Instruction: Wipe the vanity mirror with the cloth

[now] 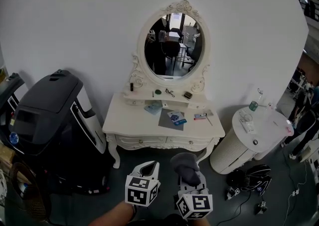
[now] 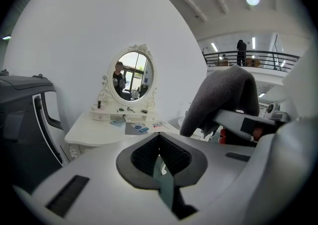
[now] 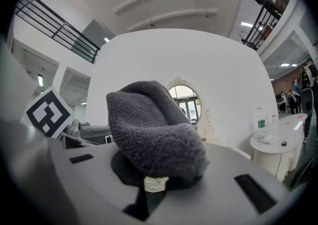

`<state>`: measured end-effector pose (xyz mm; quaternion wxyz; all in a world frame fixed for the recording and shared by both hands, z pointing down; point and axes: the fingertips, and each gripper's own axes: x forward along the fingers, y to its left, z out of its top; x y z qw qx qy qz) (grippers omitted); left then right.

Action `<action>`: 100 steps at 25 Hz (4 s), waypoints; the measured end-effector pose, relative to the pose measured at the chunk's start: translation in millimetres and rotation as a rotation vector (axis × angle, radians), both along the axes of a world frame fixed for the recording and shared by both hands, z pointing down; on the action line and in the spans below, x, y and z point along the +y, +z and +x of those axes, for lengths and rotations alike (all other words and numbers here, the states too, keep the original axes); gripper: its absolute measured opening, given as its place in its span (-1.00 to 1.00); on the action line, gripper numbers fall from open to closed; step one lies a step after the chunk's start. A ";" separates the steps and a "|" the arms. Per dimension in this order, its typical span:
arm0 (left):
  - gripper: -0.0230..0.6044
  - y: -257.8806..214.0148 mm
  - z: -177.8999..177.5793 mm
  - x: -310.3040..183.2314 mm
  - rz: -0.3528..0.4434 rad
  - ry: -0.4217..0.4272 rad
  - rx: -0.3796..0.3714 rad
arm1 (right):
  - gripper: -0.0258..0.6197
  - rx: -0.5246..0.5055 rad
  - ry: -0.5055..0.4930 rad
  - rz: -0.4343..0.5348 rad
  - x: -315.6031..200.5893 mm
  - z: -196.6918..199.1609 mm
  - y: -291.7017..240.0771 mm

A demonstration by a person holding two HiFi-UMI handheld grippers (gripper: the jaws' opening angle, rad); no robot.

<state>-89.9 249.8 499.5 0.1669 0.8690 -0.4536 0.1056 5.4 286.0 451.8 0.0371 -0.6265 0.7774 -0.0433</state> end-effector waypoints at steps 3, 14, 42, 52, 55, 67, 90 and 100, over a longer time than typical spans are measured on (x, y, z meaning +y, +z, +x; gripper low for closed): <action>-0.92 0.6 -1.6 -6.6 -0.002 0.007 -0.002 | -0.81 0.003 0.006 -0.009 -5.9 -2.0 2.5; -0.92 5.3 18.9 -71.3 0.009 -0.012 -0.034 | -0.81 -0.017 -0.018 -0.007 -75.5 19.2 12.2; -0.92 -1.3 150.0 -252.6 0.002 -0.086 -0.035 | -0.81 -0.015 -0.113 -0.017 -267.3 149.0 1.5; -0.92 6.6 145.6 -295.6 -0.007 -0.104 -0.027 | -0.81 0.008 -0.139 -0.034 -315.6 141.6 8.7; -0.92 3.4 140.3 -320.1 0.009 -0.102 -0.028 | -0.81 0.028 -0.139 -0.040 -338.2 134.6 9.4; -0.92 -9.4 113.9 -417.3 0.022 -0.084 -0.019 | -0.81 0.054 -0.120 -0.029 -433.0 111.4 -3.8; -0.92 -24.6 50.7 -536.7 0.030 -0.085 0.016 | -0.81 0.160 -0.083 0.013 -557.2 62.6 -24.5; -0.92 -28.0 56.9 -548.6 0.024 -0.150 0.014 | -0.81 0.340 0.065 0.176 -629.3 133.3 -125.9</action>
